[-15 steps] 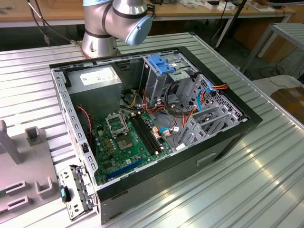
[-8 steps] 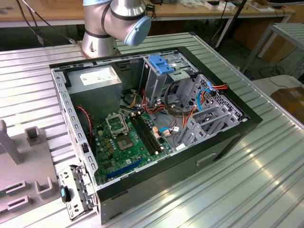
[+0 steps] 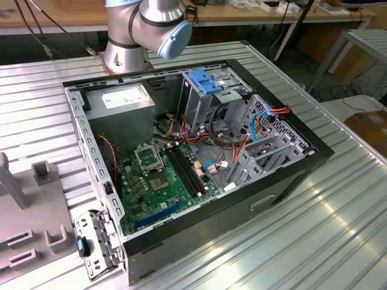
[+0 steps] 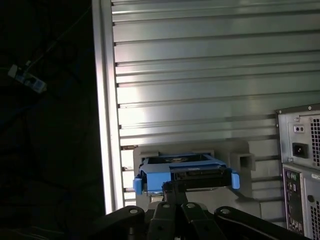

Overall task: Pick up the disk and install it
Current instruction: 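Reach for the disk, then pick up the disk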

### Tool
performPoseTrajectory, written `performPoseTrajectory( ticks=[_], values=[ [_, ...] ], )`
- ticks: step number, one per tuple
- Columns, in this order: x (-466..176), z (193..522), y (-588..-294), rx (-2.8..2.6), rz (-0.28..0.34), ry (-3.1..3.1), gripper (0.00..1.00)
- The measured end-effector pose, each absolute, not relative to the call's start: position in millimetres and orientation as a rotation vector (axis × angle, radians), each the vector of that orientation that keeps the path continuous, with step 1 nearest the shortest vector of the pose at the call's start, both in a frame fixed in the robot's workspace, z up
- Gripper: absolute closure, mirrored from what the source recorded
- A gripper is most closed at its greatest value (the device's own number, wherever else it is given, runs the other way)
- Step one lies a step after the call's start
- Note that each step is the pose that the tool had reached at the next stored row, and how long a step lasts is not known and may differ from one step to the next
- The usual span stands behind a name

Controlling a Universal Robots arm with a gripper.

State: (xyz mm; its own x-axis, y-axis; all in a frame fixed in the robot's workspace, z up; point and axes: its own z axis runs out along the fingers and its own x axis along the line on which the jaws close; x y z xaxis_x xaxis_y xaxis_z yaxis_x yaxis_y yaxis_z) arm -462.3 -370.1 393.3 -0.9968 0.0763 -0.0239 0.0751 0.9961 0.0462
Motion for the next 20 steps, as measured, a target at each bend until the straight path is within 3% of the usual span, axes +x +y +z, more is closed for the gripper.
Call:
performPoseTrajectory(
  ticks=[20],
  values=[
    [-468.7, 393.2, -370.1, 0.009, 0.072, 3.117, 0.89]
  ],
)
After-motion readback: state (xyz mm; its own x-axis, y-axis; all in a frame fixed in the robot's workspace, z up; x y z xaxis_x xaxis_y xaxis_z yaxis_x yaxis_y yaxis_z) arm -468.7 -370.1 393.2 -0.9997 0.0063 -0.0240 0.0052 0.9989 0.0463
